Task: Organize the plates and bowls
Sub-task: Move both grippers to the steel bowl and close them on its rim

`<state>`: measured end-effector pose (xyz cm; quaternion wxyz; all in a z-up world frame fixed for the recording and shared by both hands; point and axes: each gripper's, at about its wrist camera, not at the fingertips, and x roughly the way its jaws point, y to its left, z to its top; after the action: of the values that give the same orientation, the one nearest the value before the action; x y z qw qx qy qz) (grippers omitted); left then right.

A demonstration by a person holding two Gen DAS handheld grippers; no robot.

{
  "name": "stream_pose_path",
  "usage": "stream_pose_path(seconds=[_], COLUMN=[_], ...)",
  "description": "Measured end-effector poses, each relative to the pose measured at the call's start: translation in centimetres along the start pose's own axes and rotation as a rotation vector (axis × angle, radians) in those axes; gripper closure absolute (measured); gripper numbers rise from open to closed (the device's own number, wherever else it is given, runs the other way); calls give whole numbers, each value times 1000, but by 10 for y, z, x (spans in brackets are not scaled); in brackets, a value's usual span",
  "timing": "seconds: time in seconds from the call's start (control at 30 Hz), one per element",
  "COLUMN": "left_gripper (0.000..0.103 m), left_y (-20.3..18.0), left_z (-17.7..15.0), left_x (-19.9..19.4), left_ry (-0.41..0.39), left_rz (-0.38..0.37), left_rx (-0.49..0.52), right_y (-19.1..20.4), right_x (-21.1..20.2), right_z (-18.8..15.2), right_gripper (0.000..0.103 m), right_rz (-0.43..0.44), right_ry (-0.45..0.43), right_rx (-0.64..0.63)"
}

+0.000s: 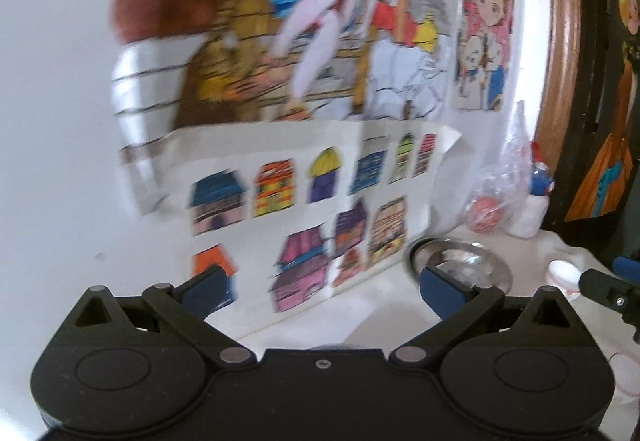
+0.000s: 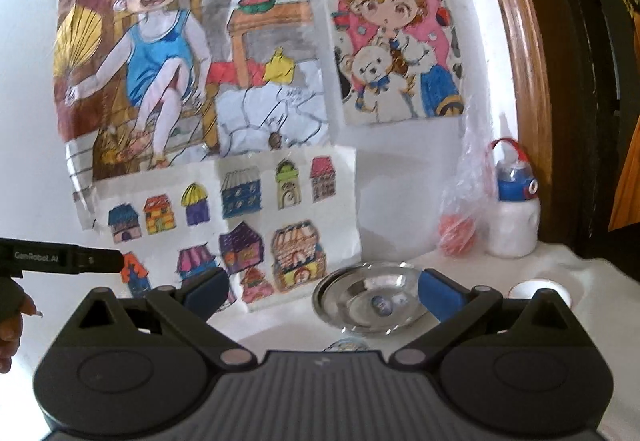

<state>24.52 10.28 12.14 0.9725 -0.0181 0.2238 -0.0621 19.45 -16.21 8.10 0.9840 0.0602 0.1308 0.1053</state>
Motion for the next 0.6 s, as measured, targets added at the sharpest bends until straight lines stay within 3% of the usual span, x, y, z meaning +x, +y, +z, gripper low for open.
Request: stream_pose_path(seconds=[0.23, 0.6], left_gripper=[1, 1], left_y=[42, 67], left_z=[-39, -83], left_x=[5, 40], left_ry=[61, 157], left_rz=[52, 76], left_rx=[-65, -148], right_y=[22, 52], right_x=[28, 80], right_z=[-31, -64], right_gripper=[0, 0], right_rz=[67, 61], right_ry=[119, 285], right_rx=[29, 29])
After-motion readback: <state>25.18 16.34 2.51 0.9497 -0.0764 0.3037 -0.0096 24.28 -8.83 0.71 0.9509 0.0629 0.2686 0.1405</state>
